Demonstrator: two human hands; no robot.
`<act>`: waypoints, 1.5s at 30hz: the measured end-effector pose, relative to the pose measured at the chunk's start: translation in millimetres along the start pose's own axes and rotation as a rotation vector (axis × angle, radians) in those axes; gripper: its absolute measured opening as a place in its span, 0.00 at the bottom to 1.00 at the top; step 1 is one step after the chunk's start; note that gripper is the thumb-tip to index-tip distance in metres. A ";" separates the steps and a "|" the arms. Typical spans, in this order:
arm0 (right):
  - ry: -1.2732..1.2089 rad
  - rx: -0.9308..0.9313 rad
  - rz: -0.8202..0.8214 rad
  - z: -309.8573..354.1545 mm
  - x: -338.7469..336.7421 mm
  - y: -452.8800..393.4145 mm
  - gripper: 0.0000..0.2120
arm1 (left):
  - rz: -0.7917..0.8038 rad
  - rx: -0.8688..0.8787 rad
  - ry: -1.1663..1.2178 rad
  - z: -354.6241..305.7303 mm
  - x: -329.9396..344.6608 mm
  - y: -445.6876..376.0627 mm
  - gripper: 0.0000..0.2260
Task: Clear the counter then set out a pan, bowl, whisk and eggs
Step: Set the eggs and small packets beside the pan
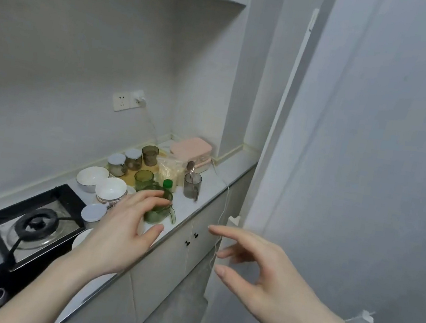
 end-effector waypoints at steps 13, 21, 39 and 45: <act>0.059 -0.022 -0.251 -54.4 -24.0 -24.7 0.27 | 0.063 0.056 0.049 -21.2 39.0 -34.6 0.19; 0.189 0.028 -0.442 -78.8 -27.3 -54.7 0.27 | 0.123 0.179 0.091 -9.3 55.6 -111.4 0.19; 0.432 0.109 -0.470 -152.8 -55.0 -119.0 0.28 | 0.128 0.258 0.077 2.8 85.4 -200.1 0.20; 0.465 0.055 -0.450 -176.0 -75.4 -139.5 0.27 | 0.080 0.252 0.038 -8.1 90.5 -222.2 0.20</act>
Point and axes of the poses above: each hand's wrist, its own y-axis away from the middle knuckle, its own x-axis out of the palm, z = x × y, the point moved 3 cm from there along -y, towards the middle knuckle, and after that the axes turned 9 degrees about -z, right-handed, at the moved point
